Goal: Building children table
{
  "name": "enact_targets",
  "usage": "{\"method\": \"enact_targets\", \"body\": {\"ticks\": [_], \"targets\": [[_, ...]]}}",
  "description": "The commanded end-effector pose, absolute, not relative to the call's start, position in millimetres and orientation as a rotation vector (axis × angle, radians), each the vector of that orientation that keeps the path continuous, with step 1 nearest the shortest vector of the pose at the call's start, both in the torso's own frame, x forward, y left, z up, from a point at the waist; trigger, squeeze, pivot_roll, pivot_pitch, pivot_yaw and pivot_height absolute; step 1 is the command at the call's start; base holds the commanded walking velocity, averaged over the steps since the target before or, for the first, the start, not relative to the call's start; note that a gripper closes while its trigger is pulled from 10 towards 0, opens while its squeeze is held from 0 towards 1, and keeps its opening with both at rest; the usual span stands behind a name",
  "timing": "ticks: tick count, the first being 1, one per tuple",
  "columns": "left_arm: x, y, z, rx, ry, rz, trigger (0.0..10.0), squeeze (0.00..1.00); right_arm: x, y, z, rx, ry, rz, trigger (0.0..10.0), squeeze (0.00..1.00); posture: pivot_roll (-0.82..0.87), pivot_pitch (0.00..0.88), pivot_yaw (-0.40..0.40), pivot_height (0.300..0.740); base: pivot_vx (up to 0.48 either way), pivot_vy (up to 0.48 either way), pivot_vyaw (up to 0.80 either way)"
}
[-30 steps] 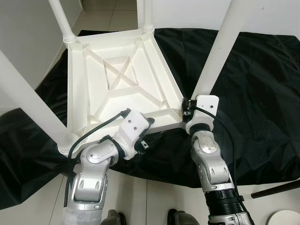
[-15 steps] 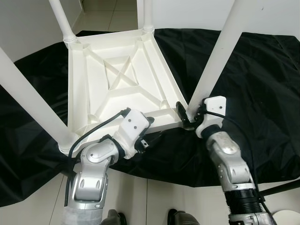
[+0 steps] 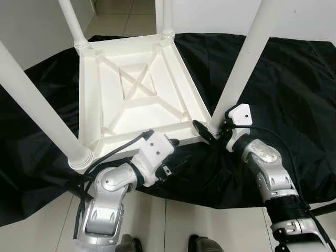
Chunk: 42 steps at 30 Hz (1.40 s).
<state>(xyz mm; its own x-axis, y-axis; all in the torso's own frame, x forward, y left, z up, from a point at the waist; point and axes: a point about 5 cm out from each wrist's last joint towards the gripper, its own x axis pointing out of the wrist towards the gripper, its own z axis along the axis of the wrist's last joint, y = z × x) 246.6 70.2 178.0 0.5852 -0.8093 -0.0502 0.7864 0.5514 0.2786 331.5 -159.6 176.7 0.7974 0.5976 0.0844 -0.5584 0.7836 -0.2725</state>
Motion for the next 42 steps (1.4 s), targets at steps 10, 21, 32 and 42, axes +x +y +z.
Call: {"method": "enact_targets", "body": {"ticks": [10, 21, 32, 42], "targets": [[247.7, 75.0, 179.3, 0.275, -0.115, -0.792, 10.0, 0.0, 337.2, -168.2, 173.5, -0.264, -0.152, 0.638, 0.0, 0.0, -0.07, 0.131, 0.011, 0.74, 0.0, 0.0, 0.0], [245.1, 71.8, 178.0, 0.264, -0.118, -0.791, 10.0, 0.0, 332.2, -164.4, 167.9, -0.173, -0.114, 0.439, 10.0, 0.0, -0.07, 0.129, 0.005, 0.74, 0.0, 0.0, 0.0], [246.5, 72.5, 177.3, 0.262, -0.111, -0.771, 10.0, 0.0, 316.4, -136.2, 149.9, -0.038, -0.01, 0.055, 10.0, 0.0, -0.06, 0.127, 0.003, 0.74, 0.0, 0.0, 0.0], [249.3, 73.2, 178.5, 0.267, -0.113, -0.764, 10.0, 0.0, 313.2, -111.5, 156.2, 0.027, -0.006, -0.06, 10.0, 0.0, -0.06, 0.124, 0.006, 0.74, 0.0, 0.0, 0.0]]}}
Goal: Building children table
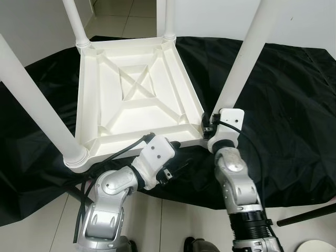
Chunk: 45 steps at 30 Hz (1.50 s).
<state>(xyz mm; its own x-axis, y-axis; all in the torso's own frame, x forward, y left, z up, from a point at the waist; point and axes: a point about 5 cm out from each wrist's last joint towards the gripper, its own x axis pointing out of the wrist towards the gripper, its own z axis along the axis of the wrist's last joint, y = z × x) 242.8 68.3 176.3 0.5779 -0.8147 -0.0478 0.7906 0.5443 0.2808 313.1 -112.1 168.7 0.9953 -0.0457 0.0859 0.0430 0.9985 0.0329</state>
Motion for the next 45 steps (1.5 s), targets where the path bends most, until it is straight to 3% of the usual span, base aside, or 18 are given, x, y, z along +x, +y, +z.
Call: {"method": "enact_targets", "body": {"ticks": [1, 2, 3, 15, 16, 17, 28, 36, 37, 38, 41, 42, 45], "targets": [[249.4, 73.3, 178.7, 0.267, -0.114, -0.763, 10.0, 0.0, 313.1, -112.2, 156.7, 0.025, -0.007, -0.066, 10.0, 0.0, -0.06, 0.124, 0.006, 0.74, 0.0, 0.0, 0.0], [249.4, 73.3, 178.7, 0.267, -0.114, -0.763, 10.0, 0.0, 313.1, -112.2, 156.7, 0.025, -0.007, -0.066, 10.0, 0.0, -0.06, 0.124, 0.006, 0.74, 0.0, 0.0, 0.0], [249.3, 74.2, 178.2, 0.268, -0.112, -0.76, 10.0, 0.0, 311.2, -113.6, 158.5, 0.044, -0.028, -0.059, 10.0, 1.0, -0.06, 0.122, 0.008, 0.74, 0.0, 0.0, 0.0], [251.8, 75.1, 178.9, 0.272, -0.119, -0.752, 10.0, 0.0, 312.6, -126.2, 172.8, 0.029, -0.093, 0.146, 10.0, 1.0, -0.07, 0.113, 0.009, 0.74, 0.0, 0.0, 0.0], [252.7, 75.6, 179.1, 0.272, -0.12, -0.749, 10.0, 0.0, 313.1, -130.2, 174.1, 0.014, -0.095, 0.196, 10.0, 0.56, -0.07, 0.113, 0.009, 0.74, 0.0, 0.0, 0.0], [253.7, 76.1, 178.8, 0.273, -0.12, -0.747, 10.0, 0.0, 313.9, -135.7, 175.1, -0.016, -0.102, 0.247, 10.0, 0.0, -0.07, 0.109, 0.012, 0.74, 0.0, 0.0, 0.0], [263.1, 85.6, 181.4, 0.342, -0.143, -0.78, 10.0, 0.0, 324.0, -156.8, 176.5, -0.218, -0.116, 0.621, 10.0, 0.0, -0.07, 0.096, 0.008, 0.74, 0.0, 0.0, 0.0], [265.9, 90.6, 180.9, 0.393, -0.143, -0.787, 10.0, 0.0, 330.8, -159.6, 173.8, -0.257, -0.119, 0.744, 10.0, 0.0, -0.06, 0.099, 0.008, 0.74, 0.0, 0.0, 0.0], [266.3, 91.5, 180.9, 0.398, -0.142, -0.787, 10.0, 0.0, 333.0, -160.3, 172.7, -0.253, -0.115, 0.773, 6.7, 0.0, -0.05, 0.1, 0.008, 0.74, 0.0, 0.0, 0.0], [266.3, 92.0, 180.9, 0.403, -0.142, -0.788, 10.0, 0.0, 334.2, -160.6, 172.1, -0.249, -0.112, 0.794, 2.5, 0.0, -0.05, 0.099, 0.007, 0.74, 0.0, 0.0, 0.0], [266.4, 92.1, 180.9, 0.404, -0.142, -0.788, 10.0, 0.0, 335.1, -161.0, 171.8, -0.244, -0.11, 0.805, 2.5, 0.0, -0.05, 0.098, 0.006, 0.74, 0.0, 0.0, 0.0], [266.5, 91.9, 180.8, 0.403, -0.144, -0.787, 10.0, 0.0, 336.0, -161.6, 171.3, -0.249, -0.108, 0.816, 0.0, 0.0, -0.05, 0.097, 0.002, 0.74, 0.0, 0.0, 0.0], [267.1, 91.5, 180.6, 0.4, -0.145, -0.783, 10.0, 0.0, 335.9, -162.0, 170.0, -0.252, -0.104, 0.823, 0.0, 0.0, -0.05, 0.094, 0.0, 0.74, 0.0, 0.0, 0.0]]}}
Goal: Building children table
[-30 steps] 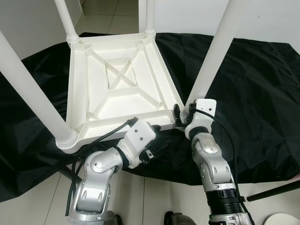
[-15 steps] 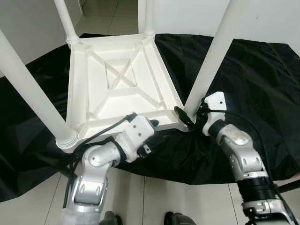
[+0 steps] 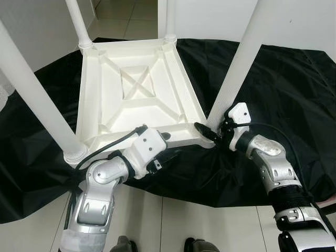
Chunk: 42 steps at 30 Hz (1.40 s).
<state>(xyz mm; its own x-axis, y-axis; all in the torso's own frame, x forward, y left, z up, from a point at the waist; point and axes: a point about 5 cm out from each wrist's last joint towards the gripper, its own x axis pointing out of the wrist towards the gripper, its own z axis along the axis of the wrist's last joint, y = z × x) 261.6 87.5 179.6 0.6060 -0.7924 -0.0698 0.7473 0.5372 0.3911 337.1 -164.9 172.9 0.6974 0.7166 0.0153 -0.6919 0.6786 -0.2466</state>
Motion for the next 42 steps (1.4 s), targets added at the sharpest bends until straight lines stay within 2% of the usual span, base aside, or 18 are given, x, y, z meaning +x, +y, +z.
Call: {"method": "enact_targets", "body": {"ticks": [1, 5, 6, 7, 8, 14, 19, 27, 30, 32, 42], "targets": [[266.6, 91.4, 180.5, 0.396, -0.148, -0.781, 10.0, 0.0, 335.1, -162.5, 168.2, -0.252, -0.102, 0.831, 0.0, 0.0, -0.05, 0.093, 0.0, 0.74, 0.0, 0.0, 0.0], [266.1, 90.8, 180.0, 0.392, -0.149, -0.78, 10.0, 0.0, 332.6, -163.3, 165.4, -0.249, -0.102, 0.838, 0.0, 0.0, -0.05, 0.093, 0.003, 0.74, 0.0, 0.0, 0.0], [267.0, 89.8, 180.1, 0.387, -0.15, -0.781, 10.0, 0.0, 331.9, -164.7, 163.7, -0.239, -0.102, 0.826, 4.8, 0.0, -0.05, 0.096, 0.008, 0.74, 0.0, 0.0, 0.0], [267.0, 89.8, 180.1, 0.387, -0.15, -0.781, 10.0, 0.0, 331.9, -164.7, 163.7, -0.239, -0.102, 0.826, 4.8, 0.0, -0.05, 0.096, 0.008, 0.74, 0.0, 0.0, 0.0], [266.8, 88.7, 179.5, 0.385, -0.151, -0.785, 10.0, 0.0, 330.2, -166.4, 162.0, -0.216, -0.101, 0.797, 10.0, 0.0, -0.06, 0.092, 0.01, 0.74, 0.0, 0.0, 0.0], [265.9, 87.6, 179.1, 0.381, -0.153, -0.791, 10.0, 0.0, 326.9, -169.3, 159.1, -0.189, -0.112, 0.701, 10.0, 0.0, -0.07, 0.095, 0.018, 0.74, 0.0, 0.0, 0.0], [268.6, 87.0, 179.6, 0.366, -0.15, -0.786, 10.0, 0.0, 321.1, -166.1, 156.7, -0.165, -0.109, 0.502, 10.0, 0.0, -0.08, 0.109, 0.033, 0.74, 0.0, 0.0, 0.0], [268.9, 85.5, 180.6, 0.355, -0.151, -0.78, 10.0, 0.0, 309.6, -158.1, 152.7, -0.127, -0.126, 0.395, 10.0, 0.0, -0.09, 0.113, 0.038, 0.74, 0.0, 0.0, 0.0], [269.0, 91.0, 180.4, 0.302, -0.134, -0.716, 10.0, 0.0, 294.0, -141.8, 147.2, -0.042, -0.119, 0.177, 10.0, 0.0, -0.1, 0.126, 0.047, 0.74, 0.0, 0.0, 0.0], [270.4, 92.7, 179.9, 0.3, -0.128, -0.693, 10.0, 0.0, 291.4, -136.4, 146.5, -0.01, -0.112, 0.126, 10.0, 0.0, -0.1, 0.128, 0.048, 0.74, 0.0, 0.0, 0.0], [280.2, 100.7, 183.0, 0.303, -0.117, -0.585, 10.0, 0.0, 293.5, -119.3, 151.4, 0.041, -0.102, 0.016, 10.0, 0.0, -0.1, 0.139, 0.041, 0.74, 0.0, 0.0, 0.0]]}}
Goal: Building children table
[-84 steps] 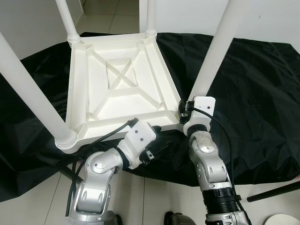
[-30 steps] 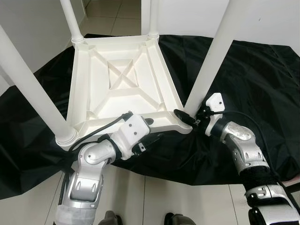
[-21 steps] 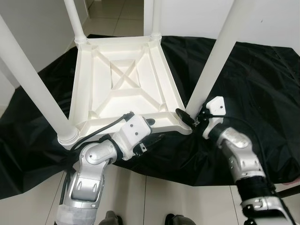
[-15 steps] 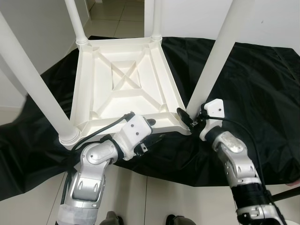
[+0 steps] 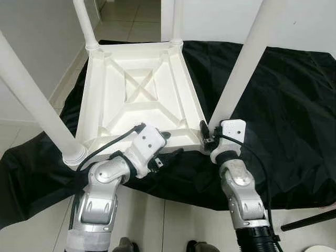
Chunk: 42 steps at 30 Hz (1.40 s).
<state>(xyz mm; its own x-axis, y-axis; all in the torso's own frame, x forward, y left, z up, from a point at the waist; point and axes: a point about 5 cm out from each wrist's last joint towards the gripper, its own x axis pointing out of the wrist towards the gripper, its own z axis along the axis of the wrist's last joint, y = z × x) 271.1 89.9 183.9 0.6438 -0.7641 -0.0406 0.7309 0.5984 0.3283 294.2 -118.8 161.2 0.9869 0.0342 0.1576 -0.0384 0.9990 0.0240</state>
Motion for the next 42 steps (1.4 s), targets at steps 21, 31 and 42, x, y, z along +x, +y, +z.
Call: {"method": "enact_targets", "body": {"ticks": [21, 31, 42], "targets": [[290.0, 101.4, 189.5, 0.302, -0.129, -0.472, 10.0, 0.0, 294.9, -123.6, 157.6, -0.01, -0.143, 0.165, 10.0, 0.0, -0.11, 0.107, 0.041, 0.74, 0.0, 0.0, 0.0], [293.4, 96.3, 191.8, 0.294, -0.139, -0.471, 10.0, 0.0, 301.4, -123.8, 157.0, -0.047, -0.159, 0.234, 10.0, 0.0, -0.14, 0.089, 0.057, 0.74, 0.0, 0.0, 0.0], [298.3, 93.0, 193.8, 0.324, -0.156, -0.501, 10.0, 0.0, 304.2, -134.3, 156.4, -0.129, -0.163, 0.276, 10.0, 0.0, -0.14, 0.076, 0.077, 0.74, 0.0, 0.0, 0.0]]}}
